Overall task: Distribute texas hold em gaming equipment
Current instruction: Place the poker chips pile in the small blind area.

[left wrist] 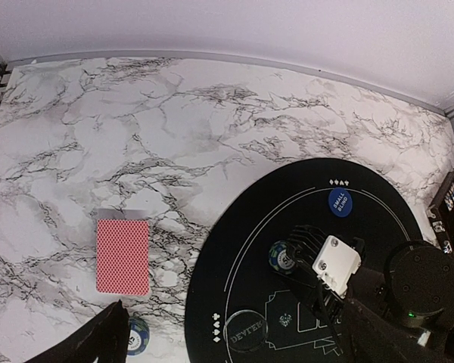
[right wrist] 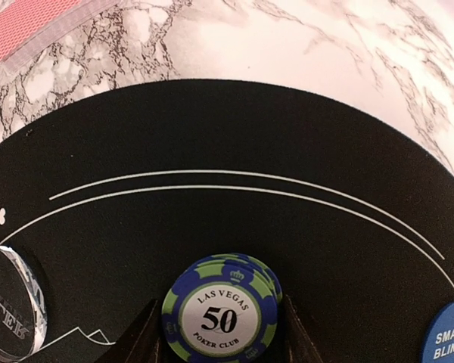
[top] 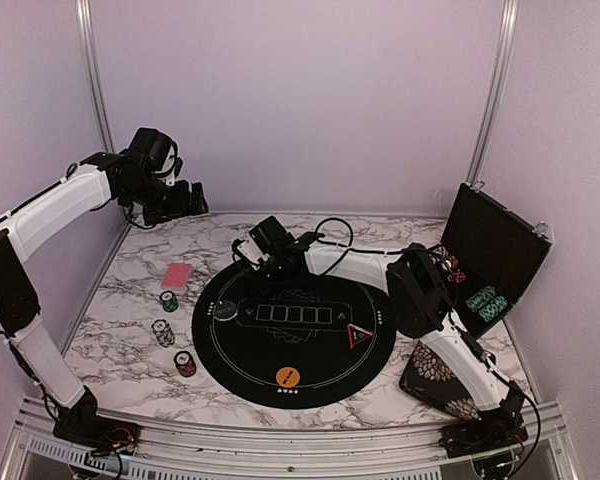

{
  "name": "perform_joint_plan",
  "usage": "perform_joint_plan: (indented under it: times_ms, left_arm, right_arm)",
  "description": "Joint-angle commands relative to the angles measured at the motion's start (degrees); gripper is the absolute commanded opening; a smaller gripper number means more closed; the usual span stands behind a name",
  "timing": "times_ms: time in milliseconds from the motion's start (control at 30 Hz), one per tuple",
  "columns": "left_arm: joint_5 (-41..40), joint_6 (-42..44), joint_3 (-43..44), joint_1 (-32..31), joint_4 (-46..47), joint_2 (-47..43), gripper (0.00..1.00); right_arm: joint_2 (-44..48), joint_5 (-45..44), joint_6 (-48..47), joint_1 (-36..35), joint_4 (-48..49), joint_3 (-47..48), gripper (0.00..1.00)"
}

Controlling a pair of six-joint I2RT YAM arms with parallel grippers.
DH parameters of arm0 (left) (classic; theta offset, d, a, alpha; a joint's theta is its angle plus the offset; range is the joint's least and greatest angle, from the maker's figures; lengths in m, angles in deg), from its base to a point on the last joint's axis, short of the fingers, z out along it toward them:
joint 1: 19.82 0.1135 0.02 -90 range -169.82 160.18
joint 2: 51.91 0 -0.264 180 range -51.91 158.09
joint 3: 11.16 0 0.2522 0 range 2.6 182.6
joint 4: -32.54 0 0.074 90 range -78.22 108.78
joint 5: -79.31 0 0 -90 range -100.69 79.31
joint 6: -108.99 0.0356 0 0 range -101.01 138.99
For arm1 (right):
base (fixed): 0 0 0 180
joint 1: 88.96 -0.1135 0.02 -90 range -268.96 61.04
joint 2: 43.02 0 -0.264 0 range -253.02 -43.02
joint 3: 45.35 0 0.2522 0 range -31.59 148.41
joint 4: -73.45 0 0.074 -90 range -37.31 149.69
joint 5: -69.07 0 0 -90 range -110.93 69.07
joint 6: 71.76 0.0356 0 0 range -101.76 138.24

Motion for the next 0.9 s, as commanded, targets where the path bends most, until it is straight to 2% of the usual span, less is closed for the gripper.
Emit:
perform_joint_plan:
  times_ms: [0,433,867]
  left_arm:
    - [0.2,-0.1,-0.1,0.3,1.0,-1.9,0.99]
    - [1.8,-0.4,0.2,0.3,1.0,-2.1,0.99]
    - [1.9,-0.4,0.4,0.2,0.9,-1.8,0.99]
  right_arm:
    - [-2.7,-2.7,-0.8,0.8,-1.3,0.6,0.47]
    - [-3.6,-3.4,-1.7,1.6,0.0,0.5,0.37]
    - [-4.7,-7.8,-2.4,3.7,1.9,0.6,0.37]
